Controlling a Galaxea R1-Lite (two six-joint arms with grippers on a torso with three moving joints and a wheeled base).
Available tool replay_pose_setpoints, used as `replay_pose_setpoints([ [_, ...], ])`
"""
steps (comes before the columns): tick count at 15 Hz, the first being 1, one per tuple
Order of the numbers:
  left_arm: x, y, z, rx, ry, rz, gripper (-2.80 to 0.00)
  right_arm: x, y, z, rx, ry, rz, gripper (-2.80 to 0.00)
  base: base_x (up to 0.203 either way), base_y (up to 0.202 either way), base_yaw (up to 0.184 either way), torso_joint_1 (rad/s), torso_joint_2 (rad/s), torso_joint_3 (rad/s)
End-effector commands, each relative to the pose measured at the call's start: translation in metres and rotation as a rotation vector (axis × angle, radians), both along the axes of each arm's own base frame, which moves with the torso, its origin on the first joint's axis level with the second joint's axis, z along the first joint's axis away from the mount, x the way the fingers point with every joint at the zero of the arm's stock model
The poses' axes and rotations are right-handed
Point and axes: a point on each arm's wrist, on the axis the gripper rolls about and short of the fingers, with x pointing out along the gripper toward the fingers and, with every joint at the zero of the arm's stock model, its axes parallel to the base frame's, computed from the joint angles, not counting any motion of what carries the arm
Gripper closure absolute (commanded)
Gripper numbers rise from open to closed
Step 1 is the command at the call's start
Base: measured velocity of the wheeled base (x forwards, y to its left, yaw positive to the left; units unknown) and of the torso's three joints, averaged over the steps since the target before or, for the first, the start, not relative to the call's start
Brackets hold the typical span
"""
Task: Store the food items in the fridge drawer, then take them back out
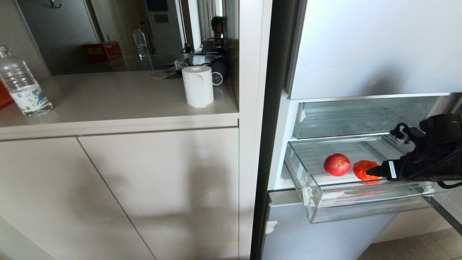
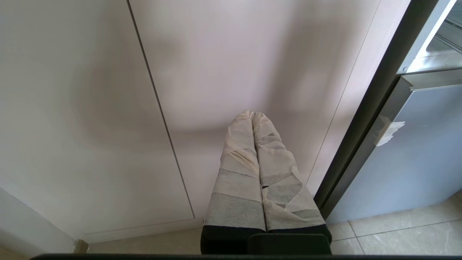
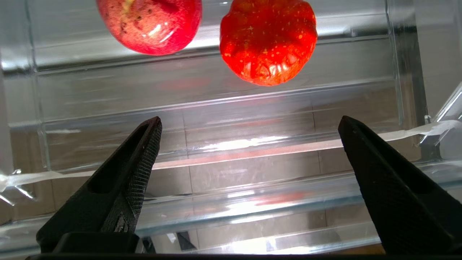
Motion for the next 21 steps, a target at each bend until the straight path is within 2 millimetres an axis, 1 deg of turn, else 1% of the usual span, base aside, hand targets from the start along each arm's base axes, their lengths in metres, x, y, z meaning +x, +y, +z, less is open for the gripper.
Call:
replay_pose_setpoints([
  [1,0.0,0.0,0.0,0.0,0.002,0.001,0.0,-0.008,0.0,0.006,-0.002,0.013,0.001,-2.8,0.0,0.0,0.0,0.0,0.0,0.0],
  [4,0.0,0.0,0.0,0.0,0.002,0.001,0.0,-0.028,-0.004,0.015,-0.016,0.054,-0.005,-2.8,0.0,0.0,0.0,0.0,0.0,0.0],
  [6,0.0,0.0,0.0,0.0,0.002,0.001,0.0,-0.041,-0.008,0.016,-0.025,0.099,-0.007,-2.8,0.0,0.0,0.0,0.0,0.0,0.0],
  [10,0.0,0.0,0.0,0.0,0.002,0.001,0.0,-0.05,-0.012,0.008,-0.031,0.154,-0.008,-2.8,0.0,0.0,0.0,0.0,0.0,0.0],
  [12,0.0,0.0,0.0,0.0,0.002,0.001,0.0,-0.052,-0.011,0.01,-0.034,0.148,-0.005,-2.8,0.0,0.0,0.0,0.0,0.0,0.0],
  [15,0.0,0.0,0.0,0.0,0.002,0.001,0.0,-0.061,-0.009,0.011,-0.034,0.152,-0.005,-2.8,0.0,0.0,0.0,0.0,0.0,0.0],
  [17,0.0,0.0,0.0,0.0,0.002,0.001,0.0,-0.058,-0.009,0.013,-0.015,0.13,0.011,-2.8,0.0,0.0,0.0,0.0,0.0,0.0],
  [20,0.0,0.0,0.0,0.0,0.002,0.001,0.0,-0.035,-0.005,0.013,0.018,0.093,0.069,-2.8,0.0,0.0,0.0,0.0,0.0,0.0],
  [21,0.0,0.0,0.0,0.0,0.002,0.001,0.0,-0.027,0.001,0.012,0.02,0.088,0.093,-2.8,0.0,0.0,0.0,0.0,0.0,0.0],
])
